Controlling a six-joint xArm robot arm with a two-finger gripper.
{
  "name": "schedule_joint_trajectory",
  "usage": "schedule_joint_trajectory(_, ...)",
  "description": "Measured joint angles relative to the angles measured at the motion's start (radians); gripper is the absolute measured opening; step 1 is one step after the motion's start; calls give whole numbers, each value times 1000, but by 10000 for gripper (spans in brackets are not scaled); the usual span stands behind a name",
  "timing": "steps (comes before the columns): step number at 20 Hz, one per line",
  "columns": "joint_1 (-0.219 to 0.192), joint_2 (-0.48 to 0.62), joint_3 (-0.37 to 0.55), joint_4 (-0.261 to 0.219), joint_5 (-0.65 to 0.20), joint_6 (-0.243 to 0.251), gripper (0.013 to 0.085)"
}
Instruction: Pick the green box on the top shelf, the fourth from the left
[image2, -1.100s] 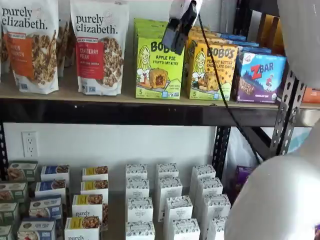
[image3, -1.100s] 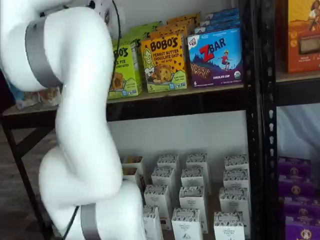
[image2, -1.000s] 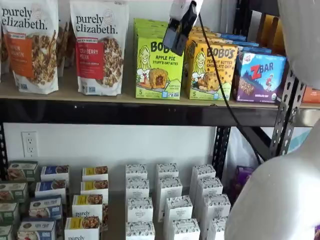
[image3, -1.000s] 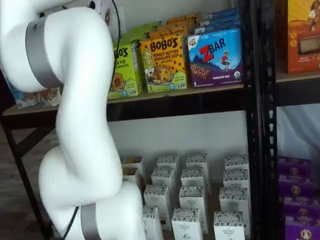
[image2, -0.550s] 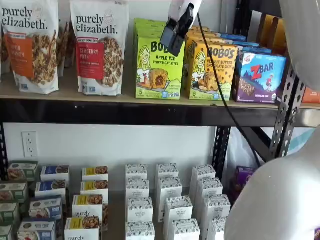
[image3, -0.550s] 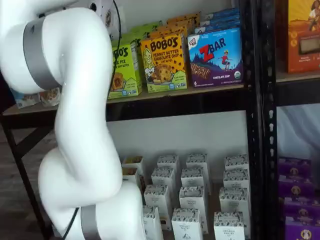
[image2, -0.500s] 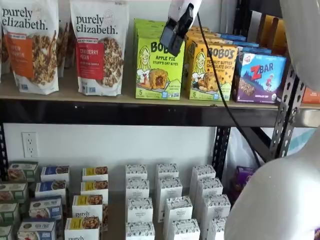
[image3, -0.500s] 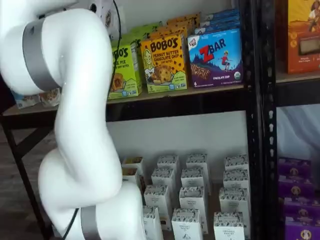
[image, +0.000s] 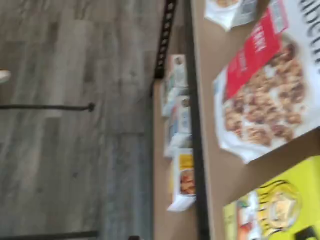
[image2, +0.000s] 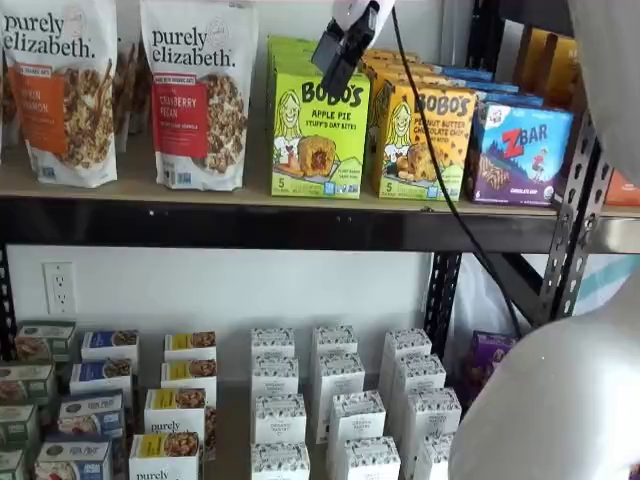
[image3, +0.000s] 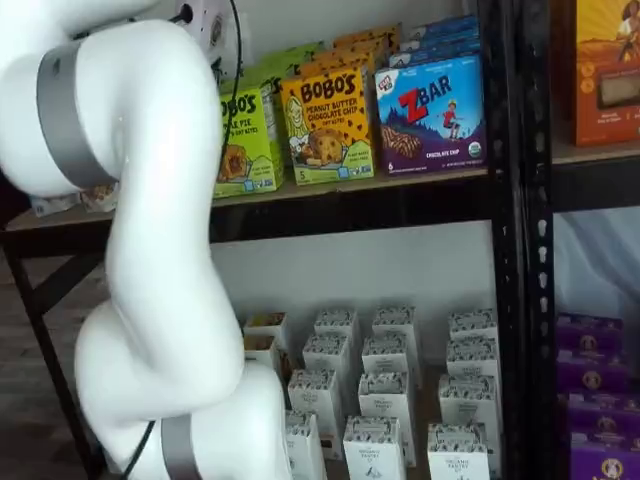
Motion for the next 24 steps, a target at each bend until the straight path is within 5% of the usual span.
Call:
schedule_joint_trajectory(7, 2, 2, 15, -33, -116, -4, 850)
schedule_joint_trajectory(24, -42, 138, -118, -113, -82, -55, 850)
